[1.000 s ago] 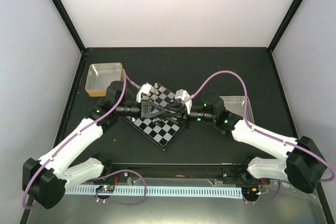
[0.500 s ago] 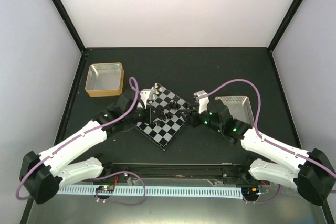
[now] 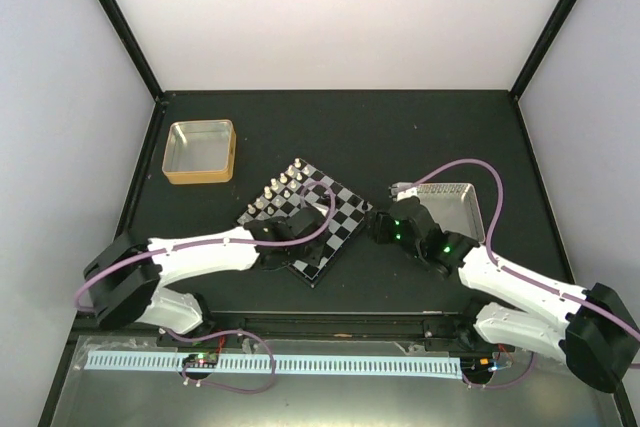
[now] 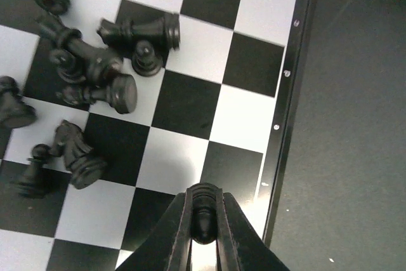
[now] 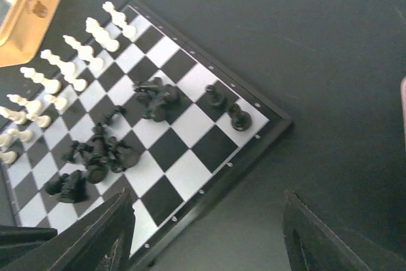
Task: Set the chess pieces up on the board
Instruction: Place the chess piece on the chessboard.
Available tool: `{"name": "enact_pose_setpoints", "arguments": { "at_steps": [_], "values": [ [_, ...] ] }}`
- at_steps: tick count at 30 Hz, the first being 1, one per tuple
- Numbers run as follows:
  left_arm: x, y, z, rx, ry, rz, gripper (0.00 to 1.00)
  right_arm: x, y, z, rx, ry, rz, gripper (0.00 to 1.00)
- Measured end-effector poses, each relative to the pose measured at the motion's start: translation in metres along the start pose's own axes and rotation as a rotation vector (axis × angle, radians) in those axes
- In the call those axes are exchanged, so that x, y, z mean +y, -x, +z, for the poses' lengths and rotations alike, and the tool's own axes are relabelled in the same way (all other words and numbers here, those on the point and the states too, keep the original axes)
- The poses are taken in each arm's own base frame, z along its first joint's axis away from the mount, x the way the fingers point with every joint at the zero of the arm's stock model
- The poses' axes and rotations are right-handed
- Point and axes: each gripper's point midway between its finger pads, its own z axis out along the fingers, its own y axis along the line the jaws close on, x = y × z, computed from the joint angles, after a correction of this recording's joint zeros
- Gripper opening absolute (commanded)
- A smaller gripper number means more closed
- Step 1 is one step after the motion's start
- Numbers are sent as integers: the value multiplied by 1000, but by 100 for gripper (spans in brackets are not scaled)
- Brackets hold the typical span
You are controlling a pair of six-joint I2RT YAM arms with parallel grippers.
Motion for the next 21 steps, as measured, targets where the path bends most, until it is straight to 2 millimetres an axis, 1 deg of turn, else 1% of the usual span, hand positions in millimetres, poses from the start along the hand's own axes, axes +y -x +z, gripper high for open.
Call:
{"name": "enact_pose_setpoints", "arguments": {
  "at_steps": [3,7,15,21],
  "values": [
    [-2,-10,14,29,20,21,2,-11,-6,1,8,-39,18,65],
    [-6,-13,23,34,17,33,1,-20,-12,1,11,-65,32,65],
    [-16,-8,29,15,-19,30,4,-22,-10,0,3,-76,45,65],
    [-18,-8,31,9,-29,30,8,-23,-10,0,1,-78,52,65]
  ]
}}
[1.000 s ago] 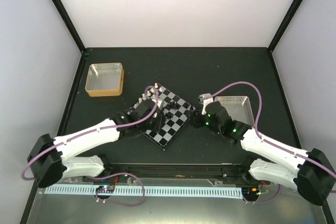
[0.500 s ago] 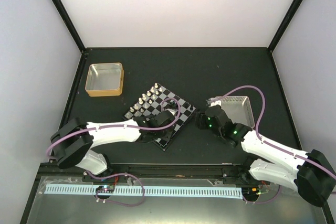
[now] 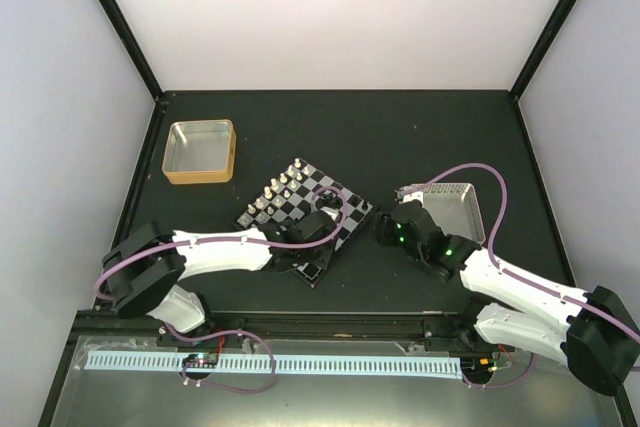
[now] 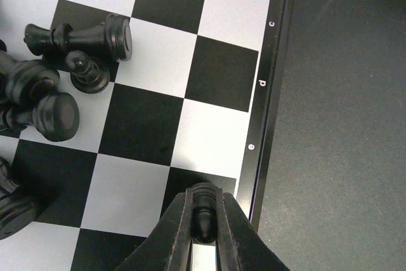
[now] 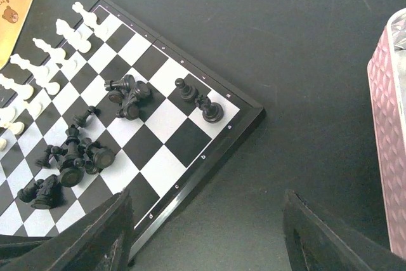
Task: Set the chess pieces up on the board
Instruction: Place the chess piece on the chessboard, then pick up the chess piece from the chessboard.
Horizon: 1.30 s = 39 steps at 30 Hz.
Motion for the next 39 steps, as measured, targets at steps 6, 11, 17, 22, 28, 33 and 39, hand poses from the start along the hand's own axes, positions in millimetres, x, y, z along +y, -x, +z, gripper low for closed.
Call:
{"name": "enact_pose_setpoints", "arguments": {
  "at_steps": [6,11,17,22,28,33,39],
  "values": [
    [1,-2,5,6,6,4,14,0,0,0,0,0,4,65],
    [2,-2,5,5,14,8,30,0,0,-1,-1,0,7,65],
    [7,-4,3,11,38,11,51,-1,0,-3,2,-1,7,65],
    [4,8,-15,-37,14,1,58,-1,2,-6,-4,5,9,66],
    [19,31,-39,-109,26,-82,44,2,5,-8,-9,15,12,64],
    [45,28,-38,-82,95,-164,34,2,3,-6,-1,14,10,60],
    [57,20,-31,-40,130,-210,32,3,-3,-2,25,12,3,55]
  ]
}}
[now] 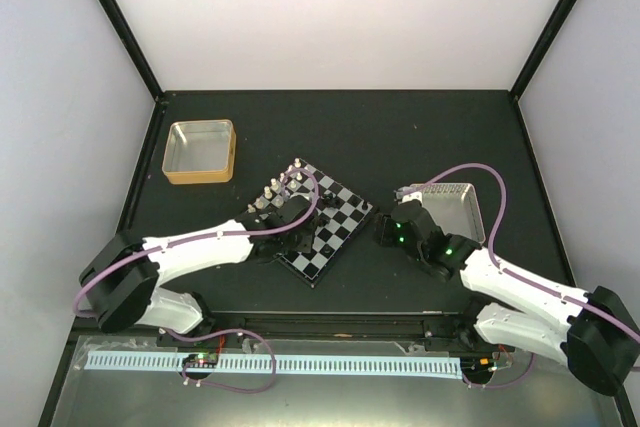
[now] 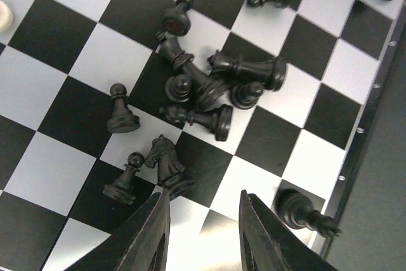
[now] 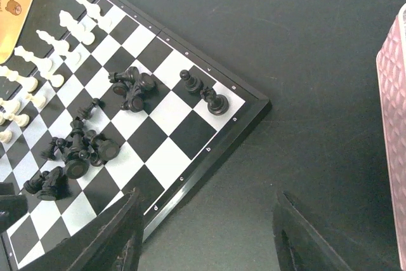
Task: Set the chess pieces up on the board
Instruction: Pick up the chess piece from the chessboard.
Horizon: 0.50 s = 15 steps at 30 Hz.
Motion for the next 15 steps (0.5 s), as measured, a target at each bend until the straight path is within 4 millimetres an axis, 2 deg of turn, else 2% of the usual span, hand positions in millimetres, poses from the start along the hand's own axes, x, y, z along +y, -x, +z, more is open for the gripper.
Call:
{"name": "enact_pose_setpoints", "arguments": {
  "at_steps": [8,15],
  "values": [
    [12,-12,18,72,43,-43,39,2,-2,2,12,9,-4,52],
    [16,-18,25,105,53,-55,33,3,-3,2,15,14,-4,50]
  ]
}}
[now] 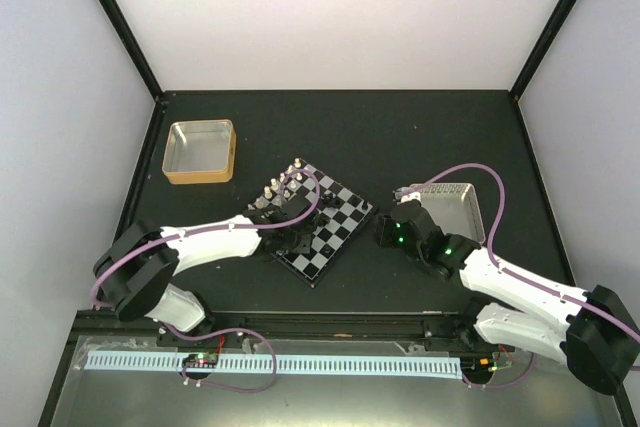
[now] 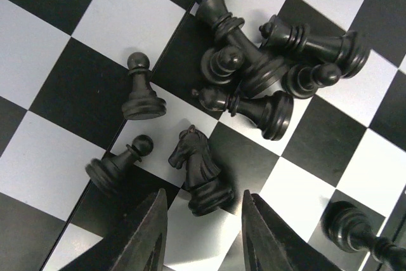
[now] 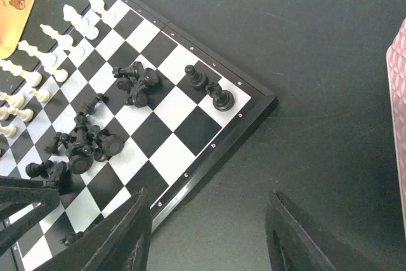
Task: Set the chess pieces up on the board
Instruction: Pick up the chess piece from the chessboard.
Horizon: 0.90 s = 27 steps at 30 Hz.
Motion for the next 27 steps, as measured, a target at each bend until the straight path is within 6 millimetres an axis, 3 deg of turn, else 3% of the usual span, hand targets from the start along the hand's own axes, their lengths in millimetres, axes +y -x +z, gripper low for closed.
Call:
{"name": "enact_pose_setpoints", "arguments": {
  "at_steps": [15,22,27],
  "values": [
    [2,3,8,14,16,-28,32,1,0,0,-1,2,0,50],
    [0,9,12,12,21,-29,12,1,0,0,-2,3,0,50],
    [-1,9,11,18,13,-12,9,1,1,-3,-2,4,0,51]
  ]
}}
